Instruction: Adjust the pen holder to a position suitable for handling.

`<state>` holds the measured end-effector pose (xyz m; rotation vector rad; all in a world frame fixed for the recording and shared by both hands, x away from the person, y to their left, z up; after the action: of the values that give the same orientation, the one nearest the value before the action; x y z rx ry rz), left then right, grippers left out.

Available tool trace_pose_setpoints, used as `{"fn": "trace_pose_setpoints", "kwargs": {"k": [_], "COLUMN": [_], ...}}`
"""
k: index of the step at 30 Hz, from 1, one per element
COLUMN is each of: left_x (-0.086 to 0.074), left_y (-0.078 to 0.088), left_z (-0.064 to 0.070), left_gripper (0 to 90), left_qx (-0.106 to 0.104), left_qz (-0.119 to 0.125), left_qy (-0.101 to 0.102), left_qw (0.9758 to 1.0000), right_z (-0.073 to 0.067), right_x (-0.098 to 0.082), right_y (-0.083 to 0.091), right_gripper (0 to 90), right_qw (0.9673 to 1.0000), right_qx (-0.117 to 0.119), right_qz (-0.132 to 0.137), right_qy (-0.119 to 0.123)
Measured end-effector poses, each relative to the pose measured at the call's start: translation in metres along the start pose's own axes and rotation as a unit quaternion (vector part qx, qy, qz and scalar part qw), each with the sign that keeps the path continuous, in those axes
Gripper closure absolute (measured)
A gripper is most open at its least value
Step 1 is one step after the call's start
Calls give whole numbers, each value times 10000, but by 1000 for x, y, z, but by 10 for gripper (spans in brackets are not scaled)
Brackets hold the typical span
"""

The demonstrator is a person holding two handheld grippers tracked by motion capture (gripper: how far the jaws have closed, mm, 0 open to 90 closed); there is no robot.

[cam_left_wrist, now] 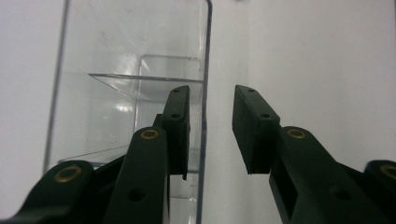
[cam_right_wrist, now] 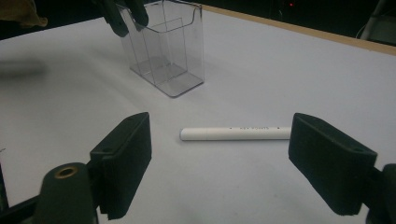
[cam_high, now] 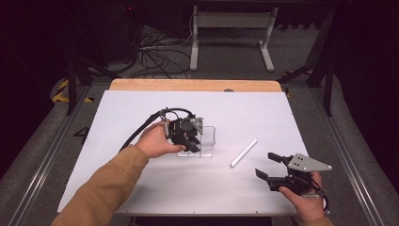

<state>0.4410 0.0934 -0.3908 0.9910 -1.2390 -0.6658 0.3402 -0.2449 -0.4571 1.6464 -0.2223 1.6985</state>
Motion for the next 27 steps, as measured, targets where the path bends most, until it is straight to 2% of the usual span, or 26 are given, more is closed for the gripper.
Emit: {"fn": "trace_pose_setpoints", "kwargs": {"k": [2,3,4,6,7,9,10,13,14,22,23,27], "left_x": [1,2,3,4,4,5,5,7,8,14,16,20], "left_y": [9,16,19,22,22,23,24,26,27,27,26,24], "left_z": [2,4,4,5,5,4,4,6,7,14,16,21], "left_gripper": [609,560,532,481,464,438,353,309,284,196,187,171], "left_qx": [42,33,49,34,34,79,81,101,91,383,428,470], "left_qz": [332,627,786,979,979,1187,1285,1556,1577,1866,1931,1966], "left_qy": [135,277,344,618,618,918,1045,1196,1258,1315,1353,1416], "left_qw": [9993,9976,9963,9933,9933,9886,9861,9805,9794,9728,9709,9691], "right_z": [0,0,1,0,0,0,1,2,2,4,5,4], "right_x": [0,0,0,1,1,1,1,0,0,-2,-2,-2], "right_y": [0,0,0,0,0,1,1,1,1,2,2,2], "right_gripper": [219,219,219,217,215,211,196,184,182,141,133,104], "right_qw": [10000,10000,10000,10000,10000,10000,10000,10000,10000,9999,9999,9998], "right_qx": [-17,-27,-32,-37,-36,-46,-70,-98,-94,-117,-104,-68], "right_qz": [2,-2,1,2,3,3,-1,-14,-14,-106,-124,-161], "right_qy": [4,2,8,17,21,23,5,-13,-11,-13,-13,-35]}}
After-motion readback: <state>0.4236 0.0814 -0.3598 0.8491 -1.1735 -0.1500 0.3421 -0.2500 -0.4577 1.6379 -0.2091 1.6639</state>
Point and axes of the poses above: each handheld gripper's, and its own axes: y roughly backward along the jaws, x roughly out of its top, z roughly to its right, the point moved 2 cm from there along -y, roughly forward along the jaws, and after that the axes turned 10 degrees about y, right-handed, at the moved point
